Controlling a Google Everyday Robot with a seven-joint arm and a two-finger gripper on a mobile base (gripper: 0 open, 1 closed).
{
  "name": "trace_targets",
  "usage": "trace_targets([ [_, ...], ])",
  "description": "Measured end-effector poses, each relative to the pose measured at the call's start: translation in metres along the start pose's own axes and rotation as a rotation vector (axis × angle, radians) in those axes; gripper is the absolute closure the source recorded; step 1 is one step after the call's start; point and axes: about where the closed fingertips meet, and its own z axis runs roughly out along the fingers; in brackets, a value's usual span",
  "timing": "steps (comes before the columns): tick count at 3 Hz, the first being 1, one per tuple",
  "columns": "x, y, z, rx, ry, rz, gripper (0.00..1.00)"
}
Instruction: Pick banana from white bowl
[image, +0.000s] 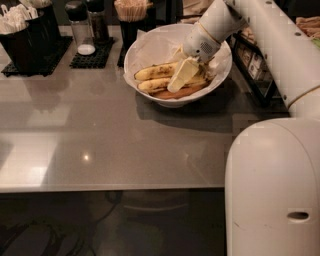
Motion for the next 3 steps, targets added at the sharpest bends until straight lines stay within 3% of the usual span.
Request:
trace_targets([
  [2, 0.0000, 0.0000, 0.0000, 0.000, 0.000, 0.000, 0.88],
  [3, -0.0067, -0.0031, -0.0048, 0.043, 0.006, -0.005, 1.00],
])
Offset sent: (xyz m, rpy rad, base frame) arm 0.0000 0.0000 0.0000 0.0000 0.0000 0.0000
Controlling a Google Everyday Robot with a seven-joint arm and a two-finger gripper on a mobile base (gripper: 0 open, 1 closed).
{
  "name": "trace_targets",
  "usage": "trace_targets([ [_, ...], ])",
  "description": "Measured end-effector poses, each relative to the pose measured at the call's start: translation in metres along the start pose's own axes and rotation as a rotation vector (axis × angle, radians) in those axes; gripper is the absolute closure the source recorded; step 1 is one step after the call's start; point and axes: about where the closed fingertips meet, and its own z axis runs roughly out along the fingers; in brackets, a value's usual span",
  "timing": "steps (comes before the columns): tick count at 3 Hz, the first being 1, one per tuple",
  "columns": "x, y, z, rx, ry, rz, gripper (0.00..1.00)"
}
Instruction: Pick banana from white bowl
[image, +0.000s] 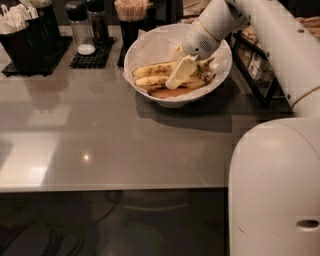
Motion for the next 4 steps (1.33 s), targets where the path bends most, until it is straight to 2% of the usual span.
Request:
trace_targets([
  [1, -0.0116, 0.0101, -0.0224, 0.079, 0.047, -0.010, 1.00],
  [2, -0.0114, 0.0107, -0.0234, 0.081, 0.048, -0.009, 1.00],
  [3, -0.0069, 0.0099, -0.0232, 0.079, 0.026, -0.002, 1.00],
  [4, -0.0025, 0.0146, -0.0314, 0.093, -0.066, -0.009, 1.00],
])
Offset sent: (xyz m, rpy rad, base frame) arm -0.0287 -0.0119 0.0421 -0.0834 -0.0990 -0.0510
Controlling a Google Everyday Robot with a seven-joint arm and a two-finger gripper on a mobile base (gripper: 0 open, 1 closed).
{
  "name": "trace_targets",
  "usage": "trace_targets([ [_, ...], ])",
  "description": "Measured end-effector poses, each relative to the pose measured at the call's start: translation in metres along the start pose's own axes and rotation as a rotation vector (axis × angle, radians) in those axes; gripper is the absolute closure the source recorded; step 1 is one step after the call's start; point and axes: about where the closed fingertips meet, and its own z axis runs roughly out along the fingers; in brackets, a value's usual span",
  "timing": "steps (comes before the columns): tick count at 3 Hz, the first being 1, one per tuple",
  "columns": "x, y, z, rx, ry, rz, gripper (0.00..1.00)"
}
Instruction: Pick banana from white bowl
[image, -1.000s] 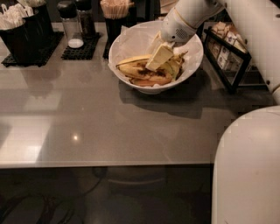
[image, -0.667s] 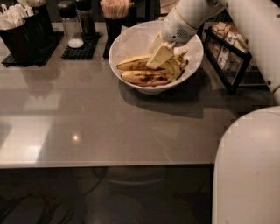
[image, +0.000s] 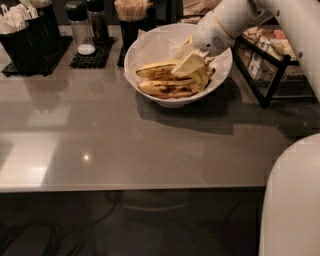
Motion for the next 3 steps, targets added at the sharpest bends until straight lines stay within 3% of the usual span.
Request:
trace_targets([
  [1, 0.007, 0.012, -0.018, 0.033, -0.138, 0.010, 1.00],
  [3, 0.011, 0.044, -0.065, 0.085, -0.225, 0.011, 1.00],
])
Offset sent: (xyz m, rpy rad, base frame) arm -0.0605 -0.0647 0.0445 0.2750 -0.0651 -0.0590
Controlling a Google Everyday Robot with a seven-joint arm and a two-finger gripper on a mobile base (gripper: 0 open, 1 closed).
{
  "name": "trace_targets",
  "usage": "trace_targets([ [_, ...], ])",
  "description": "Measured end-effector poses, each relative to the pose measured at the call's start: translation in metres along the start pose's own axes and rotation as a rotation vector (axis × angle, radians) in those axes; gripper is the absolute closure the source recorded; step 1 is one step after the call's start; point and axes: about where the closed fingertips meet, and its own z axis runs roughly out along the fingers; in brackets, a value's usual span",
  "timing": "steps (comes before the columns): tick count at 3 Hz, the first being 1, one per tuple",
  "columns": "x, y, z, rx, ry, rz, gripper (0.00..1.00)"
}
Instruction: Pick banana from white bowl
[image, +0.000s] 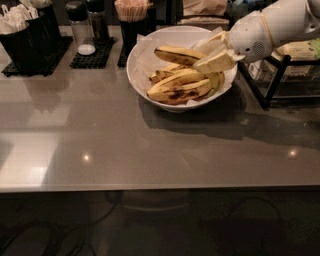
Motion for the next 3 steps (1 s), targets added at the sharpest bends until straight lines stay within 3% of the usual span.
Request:
trace_targets([
  [3, -0.010, 0.028, -0.048, 0.149, -0.020, -0.079, 1.00],
])
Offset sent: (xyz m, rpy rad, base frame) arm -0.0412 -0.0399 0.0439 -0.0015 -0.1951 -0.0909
